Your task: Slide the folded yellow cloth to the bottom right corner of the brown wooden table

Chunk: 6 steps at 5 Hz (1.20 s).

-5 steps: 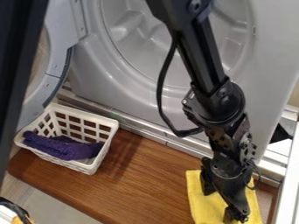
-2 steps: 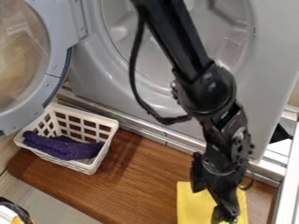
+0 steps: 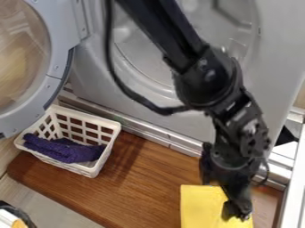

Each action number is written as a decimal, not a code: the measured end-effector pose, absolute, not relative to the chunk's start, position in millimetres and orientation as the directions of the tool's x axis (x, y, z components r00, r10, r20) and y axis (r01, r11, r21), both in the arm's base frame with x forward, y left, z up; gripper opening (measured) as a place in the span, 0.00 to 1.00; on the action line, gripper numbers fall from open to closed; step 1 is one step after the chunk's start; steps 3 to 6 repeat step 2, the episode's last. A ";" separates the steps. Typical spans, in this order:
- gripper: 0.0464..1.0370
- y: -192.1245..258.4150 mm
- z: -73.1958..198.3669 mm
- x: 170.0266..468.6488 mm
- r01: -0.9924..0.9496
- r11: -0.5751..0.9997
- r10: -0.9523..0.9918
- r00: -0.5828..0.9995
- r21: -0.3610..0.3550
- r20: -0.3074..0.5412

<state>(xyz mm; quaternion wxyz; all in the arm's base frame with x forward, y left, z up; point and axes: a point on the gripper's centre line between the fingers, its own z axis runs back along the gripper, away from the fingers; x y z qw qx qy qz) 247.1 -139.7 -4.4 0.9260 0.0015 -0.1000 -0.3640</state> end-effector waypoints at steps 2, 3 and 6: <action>0.96 -142.0 16.1 252.9 0.685 0.721 -0.686 0.685 0.106 0.243; 0.96 -142.0 16.1 252.9 0.685 0.721 -0.686 0.685 0.106 0.243; 0.96 -142.0 16.1 252.9 0.685 0.721 -0.686 0.685 0.106 0.243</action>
